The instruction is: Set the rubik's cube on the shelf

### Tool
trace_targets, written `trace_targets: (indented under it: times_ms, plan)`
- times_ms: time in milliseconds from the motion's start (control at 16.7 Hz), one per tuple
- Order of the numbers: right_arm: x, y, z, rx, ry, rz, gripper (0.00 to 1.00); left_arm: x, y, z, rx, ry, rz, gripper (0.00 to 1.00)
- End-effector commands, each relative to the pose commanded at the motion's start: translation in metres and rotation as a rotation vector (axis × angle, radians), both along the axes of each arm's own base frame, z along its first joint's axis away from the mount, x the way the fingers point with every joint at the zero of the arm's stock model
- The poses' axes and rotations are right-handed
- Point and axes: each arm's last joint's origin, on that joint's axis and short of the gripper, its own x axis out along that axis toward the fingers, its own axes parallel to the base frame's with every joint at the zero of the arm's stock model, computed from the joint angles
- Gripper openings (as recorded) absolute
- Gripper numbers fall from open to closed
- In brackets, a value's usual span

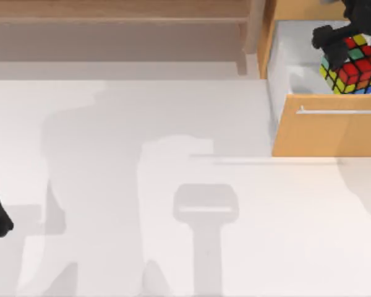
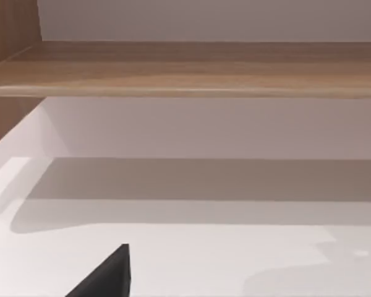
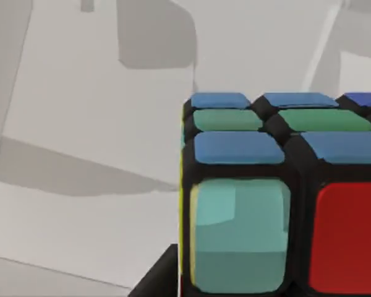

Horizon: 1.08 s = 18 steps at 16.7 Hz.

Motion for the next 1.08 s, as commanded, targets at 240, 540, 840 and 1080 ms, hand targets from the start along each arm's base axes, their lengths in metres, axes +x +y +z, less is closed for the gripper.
trace_targets:
  times_ms: [240,540,840,1080]
  plan:
    - [0.01,-0.006,-0.027,0.061,0.065,-0.053,0.0,0.0,0.0,0.0,0.0,0.0,0.0,1.0]
    - [0.01,-0.005,-0.03,0.074,0.073,-0.059,0.0,0.0,0.0,0.0,0.0,0.0,0.0,1.0]
    - [0.0,0.001,-0.006,0.064,0.018,-0.043,0.0,0.0,0.0,0.0,0.0,0.0,0.0,1.0]
    - [-0.024,0.028,0.039,0.05,-0.122,0.018,0.0,0.0,0.0,0.0,0.0,0.0,0.0,1.0]
